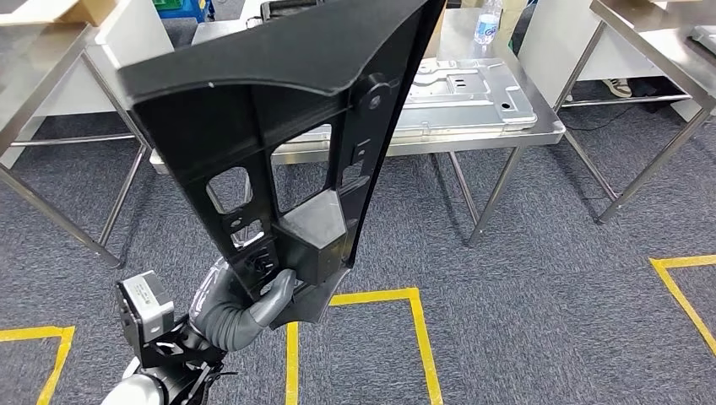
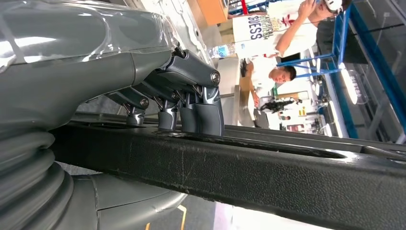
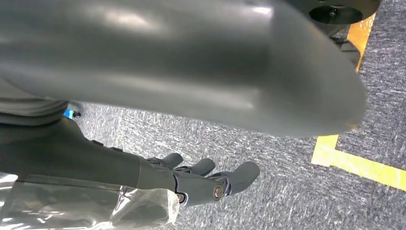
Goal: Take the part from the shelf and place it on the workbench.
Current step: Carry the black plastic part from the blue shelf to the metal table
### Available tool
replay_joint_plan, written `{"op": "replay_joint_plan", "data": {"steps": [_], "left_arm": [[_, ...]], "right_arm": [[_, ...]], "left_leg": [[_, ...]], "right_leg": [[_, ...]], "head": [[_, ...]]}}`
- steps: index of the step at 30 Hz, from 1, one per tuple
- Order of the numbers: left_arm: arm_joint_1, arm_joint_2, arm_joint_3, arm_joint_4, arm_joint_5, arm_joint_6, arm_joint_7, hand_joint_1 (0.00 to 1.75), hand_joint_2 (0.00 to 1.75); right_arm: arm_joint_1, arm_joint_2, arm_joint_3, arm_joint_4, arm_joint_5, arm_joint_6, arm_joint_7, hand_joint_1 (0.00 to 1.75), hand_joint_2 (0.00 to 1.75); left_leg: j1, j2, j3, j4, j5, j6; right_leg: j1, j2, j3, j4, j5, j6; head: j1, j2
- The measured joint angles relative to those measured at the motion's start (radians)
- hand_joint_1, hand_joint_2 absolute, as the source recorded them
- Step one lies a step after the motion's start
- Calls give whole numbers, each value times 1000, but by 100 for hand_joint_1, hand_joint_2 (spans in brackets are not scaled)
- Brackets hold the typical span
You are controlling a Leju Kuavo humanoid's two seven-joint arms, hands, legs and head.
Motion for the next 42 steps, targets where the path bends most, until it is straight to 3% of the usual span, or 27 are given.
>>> {"op": "replay_joint_plan", "data": {"steps": [2,5,7,8,10,11,12,13,15,17,19,22,23,25,27,28,29,31,32,33,37,39,41,42], "left_arm": [[-2,-2,-1,3,2,1,0,175,175],[-2,-4,-2,8,3,5,0,175,175],[-4,-7,-2,9,3,10,2,175,175],[-5,-10,-2,9,2,11,3,175,175],[-6,-13,-3,10,2,13,5,175,175],[-6,-14,-4,10,2,13,6,175,175],[-6,-14,-5,10,2,13,6,175,175],[-6,-14,-7,11,1,13,6,175,175],[-7,-15,-9,11,-1,13,7,175,175],[-9,-16,-10,11,-2,13,7,175,175],[-11,-16,-10,11,-3,13,7,175,175],[-17,-17,-12,11,-3,12,7,175,175],[-20,-17,-13,11,-3,11,7,175,175],[-22,-17,-15,12,-2,9,6,175,175],[-21,-17,-17,14,-2,7,4,175,175],[-21,-17,-18,15,-2,7,3,175,175],[-22,-18,-18,17,-2,6,2,175,175],[-23,-18,-18,17,-2,5,0,175,175],[-25,-19,-18,17,-2,4,-1,175,175],[-27,-20,-18,18,-2,4,-2,175,175],[-29,-20,-13,16,-3,25,2,175,175],[-24,-13,-5,9,-2,40,9,175,175],[-12,2,9,-4,2,53,18,175,175],[-3,11,17,-10,4,58,23,175,175]], "right_arm": [[-1,-1,0,0,1,0,2,0,0],[0,-1,0,0,0,1,14,0,0],[1,-1,0,0,-1,3,22,0,0],[1,0,0,0,-1,3,24,0,0],[1,0,0,0,-2,4,30,0,0],[2,0,0,0,-2,4,32,0,0],[3,0,0,0,-2,4,34,0,0],[4,0,0,0,-3,4,34,0,0],[4,-1,0,0,-3,4,34,0,0],[2,-3,0,0,-4,4,34,0,0],[2,-3,0,0,-5,3,32,0,0],[3,-1,0,0,-5,3,25,0,0],[3,-1,0,0,-6,2,22,0,0],[2,-2,0,0,-6,2,18,0,0],[3,-2,0,0,-6,2,17,0,0],[4,-2,0,0,-6,2,18,0,0],[4,-2,0,0,-6,2,18,0,0],[3,-2,0,0,-5,2,18,0,0],[2,-2,0,0,-5,1,18,0,0],[2,-2,0,0,-4,1,19,0,0],[2,1,0,0,13,-7,21,0,0],[2,4,1,0,25,-16,23,0,0],[4,10,2,0,35,-26,23,0,0],[5,13,2,0,39,-30,23,0,0]], "left_leg": [[2,-5,51,-107,35,4],[-4,-9,56,-122,38,31],[-5,-8,57,-123,41,45],[-5,-7,57,-124,42,50],[-9,-5,57,-124,41,57],[-12,-4,58,-124,40,58],[-15,-3,58,-124,39,60],[-19,-3,60,-124,38,60],[-23,-4,65,-124,36,61],[-29,-4,67,-123,33,57],[-30,-3,66,-125,31,49],[-27,-4,55,-100,12,33],[-26,-4,36,-59,-11,28],[-23,-4,-29,79,-75,21],[-22,-4,-81,182,-104,18],[-22,-4,-81,176,-90,19],[-22,-4,-61,130,-60,21],[-25,-4,11,-24,9,32],[-27,-4,37,-84,30,38],[-29,-4,52,-118,39,42],[-26,-5,61,-137,44,56],[-19,-3,68,-142,47,61],[-19,-3,68,-142,46,62],[-18,-3,68,-142,45,62]], "right_leg": [[2,3,-2,5,-4,14],[2,5,-6,5,-4,31],[-3,3,-20,40,-29,37],[-3,1,-42,90,-58,39],[-2,0,-112,242,-127,40],[-1,0,-144,304,-147,40],[0,0,-160,332,-148,37],[2,0,-154,316,-129,33],[8,-1,-88,177,-57,17],[18,-4,-31,54,-15,5],[25,-6,-21,29,-14,3],[20,-6,-18,22,-8,-10],[18,-7,-17,19,-7,-14],[19,-7,-17,19,-8,-20],[21,-6,-17,20,-8,-21],[22,-5,-16,20,-9,-21],[22,-3,-14,20,-9,-21],[25,0,-11,21,-11,-19],[27,1,-11,21,-13,-17],[28,2,-12,22,-14,-14],[27,0,-16,35,-26,3],[23,-2,-54,121,-77,13],[17,-2,-124,268,-143,22],[13,-2,-151,320,-158,25]], "head": [[-1,0],[0,0],[0,0],[1,0],[1,0],[1,0],[1,0],[1,0],[1,0],[1,0],[1,0],[0,0],[-1,0],[-3,0],[-3,0],[-3,0],[-3,0],[-3,0],[-3,0],[-3,0],[-2,0],[-1,0],[1,0],[1,0]]}}
